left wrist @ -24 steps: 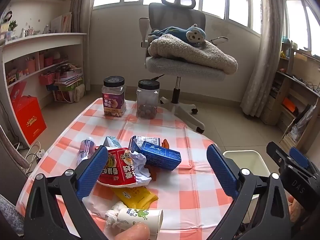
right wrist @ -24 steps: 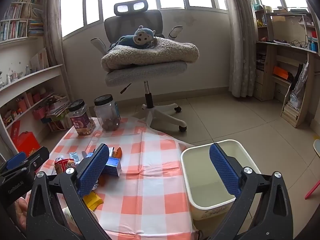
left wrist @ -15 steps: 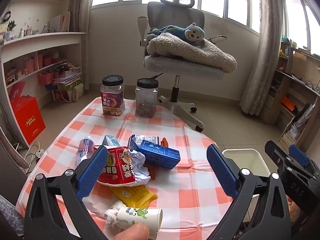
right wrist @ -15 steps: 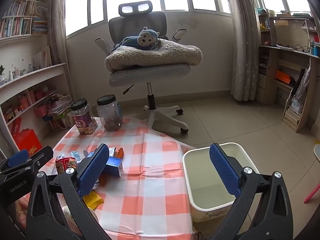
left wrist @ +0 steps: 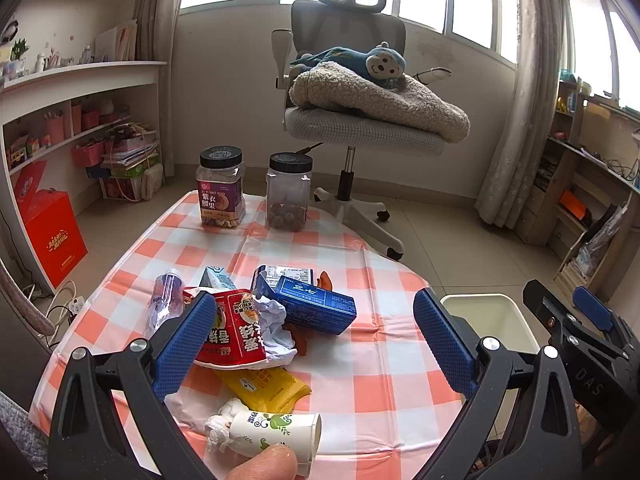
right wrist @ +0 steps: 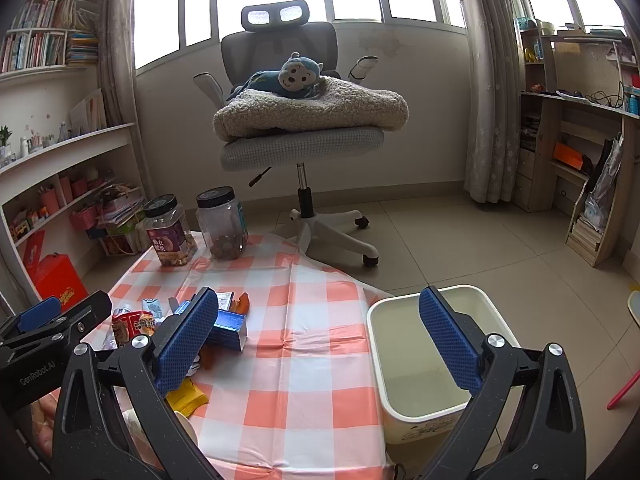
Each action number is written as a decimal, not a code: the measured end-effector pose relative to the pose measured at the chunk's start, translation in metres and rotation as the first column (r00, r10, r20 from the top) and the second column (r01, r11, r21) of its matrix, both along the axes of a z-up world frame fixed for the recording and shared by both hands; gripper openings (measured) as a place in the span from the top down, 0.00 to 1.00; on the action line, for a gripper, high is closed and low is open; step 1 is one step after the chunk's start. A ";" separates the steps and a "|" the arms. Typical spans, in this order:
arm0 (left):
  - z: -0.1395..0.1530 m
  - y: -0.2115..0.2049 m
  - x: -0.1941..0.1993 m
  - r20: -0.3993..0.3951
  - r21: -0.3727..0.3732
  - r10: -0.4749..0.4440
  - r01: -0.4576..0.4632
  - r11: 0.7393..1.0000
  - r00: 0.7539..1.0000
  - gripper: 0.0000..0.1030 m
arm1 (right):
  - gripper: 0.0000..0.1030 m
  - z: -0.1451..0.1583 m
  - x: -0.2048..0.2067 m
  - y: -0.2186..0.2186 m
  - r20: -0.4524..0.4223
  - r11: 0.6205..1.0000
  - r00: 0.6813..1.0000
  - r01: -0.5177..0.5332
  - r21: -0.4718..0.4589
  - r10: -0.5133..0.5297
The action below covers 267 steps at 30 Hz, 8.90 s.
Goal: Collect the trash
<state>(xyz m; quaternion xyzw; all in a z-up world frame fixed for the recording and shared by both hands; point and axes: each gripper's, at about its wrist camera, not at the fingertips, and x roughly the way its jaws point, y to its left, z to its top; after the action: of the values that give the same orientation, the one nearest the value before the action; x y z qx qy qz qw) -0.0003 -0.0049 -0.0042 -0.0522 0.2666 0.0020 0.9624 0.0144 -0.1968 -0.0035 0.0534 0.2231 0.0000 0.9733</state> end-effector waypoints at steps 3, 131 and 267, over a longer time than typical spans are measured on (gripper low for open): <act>0.000 0.000 0.001 0.000 -0.002 -0.001 0.001 1.000 1.000 0.07 | 0.07 0.000 0.000 0.001 -0.003 1.000 1.000 -0.004 -0.001 0.004; -0.169 0.124 0.040 -0.779 -0.380 0.018 -0.495 0.782 0.626 0.59 | 0.07 -0.040 0.055 0.047 -0.357 0.921 0.874 -0.380 -0.083 0.328; -0.104 0.107 0.158 -0.695 -0.129 0.070 -0.219 0.967 0.716 0.10 | 0.07 -0.022 0.095 0.074 -0.117 0.949 0.993 -0.056 -0.312 0.020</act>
<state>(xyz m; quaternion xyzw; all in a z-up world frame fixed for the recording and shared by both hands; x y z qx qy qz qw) 0.1578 0.1021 -0.1086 -0.1657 0.5965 0.0697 0.7822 0.1098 -0.1226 -0.0257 -0.1067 0.2757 -0.0198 0.9551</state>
